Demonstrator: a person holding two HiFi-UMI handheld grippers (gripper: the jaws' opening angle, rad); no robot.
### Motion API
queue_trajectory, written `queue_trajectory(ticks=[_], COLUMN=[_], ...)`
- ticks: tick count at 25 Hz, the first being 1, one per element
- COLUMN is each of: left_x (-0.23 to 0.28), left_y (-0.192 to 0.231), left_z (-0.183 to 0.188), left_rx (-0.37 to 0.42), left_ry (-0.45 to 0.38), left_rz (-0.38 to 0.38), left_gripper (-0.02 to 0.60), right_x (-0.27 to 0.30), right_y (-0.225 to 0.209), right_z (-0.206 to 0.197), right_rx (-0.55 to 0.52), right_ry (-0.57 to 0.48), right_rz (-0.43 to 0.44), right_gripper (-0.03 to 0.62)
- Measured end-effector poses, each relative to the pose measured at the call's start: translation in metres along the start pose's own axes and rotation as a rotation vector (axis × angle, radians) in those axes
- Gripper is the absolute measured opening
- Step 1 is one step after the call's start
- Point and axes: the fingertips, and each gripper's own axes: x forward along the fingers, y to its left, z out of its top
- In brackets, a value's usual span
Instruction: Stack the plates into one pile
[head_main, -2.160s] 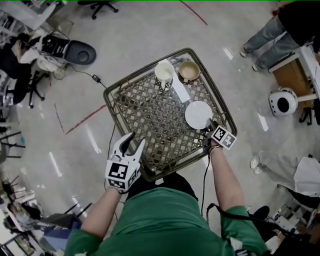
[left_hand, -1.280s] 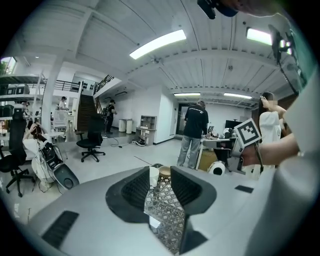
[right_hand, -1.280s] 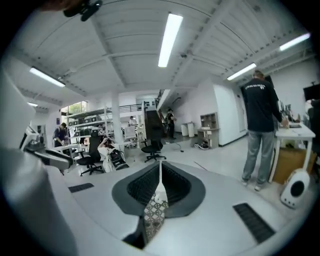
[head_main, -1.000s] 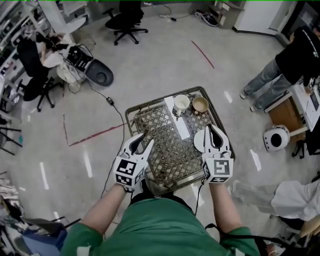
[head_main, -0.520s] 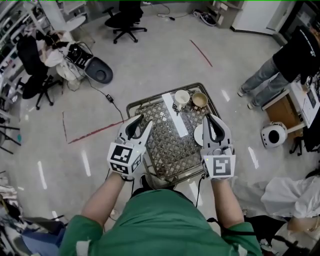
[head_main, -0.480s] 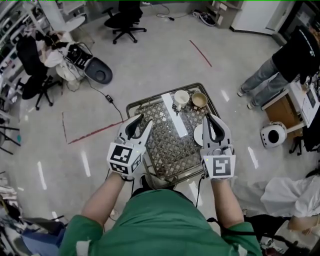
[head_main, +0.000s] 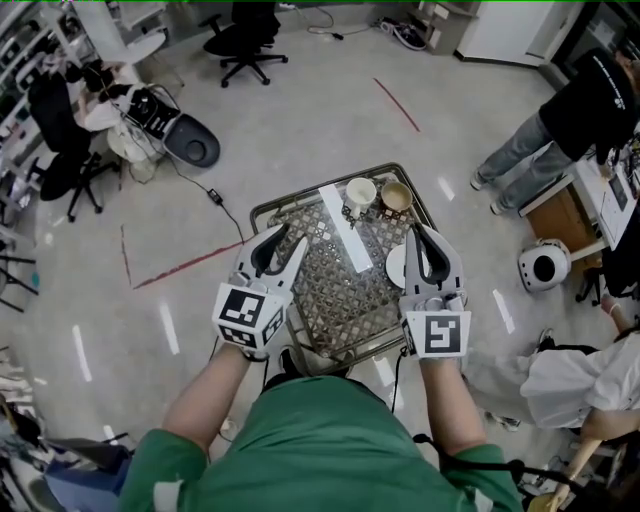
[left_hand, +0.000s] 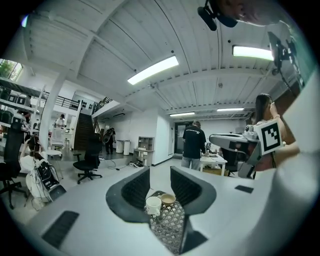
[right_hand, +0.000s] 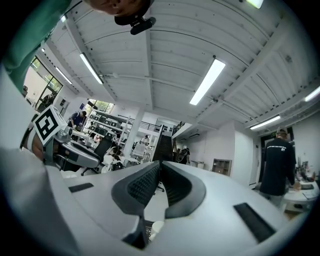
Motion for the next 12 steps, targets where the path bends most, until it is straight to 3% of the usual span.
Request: queue_trajectory(ticks=[12], left_x=[-0.0053], left_y=[-0.0066], left_z=[-0.0048], left_rx=[-0.013], left_ry=[0.008], left_rz=[-0.009], left_gripper=[0.14], right_x=[-0.0055], right_y=[0.0014], right_z=[0.0019], right_rx=[0.0], right_ry=[0.003], right_rz=[-0.013], right_gripper=[0.035])
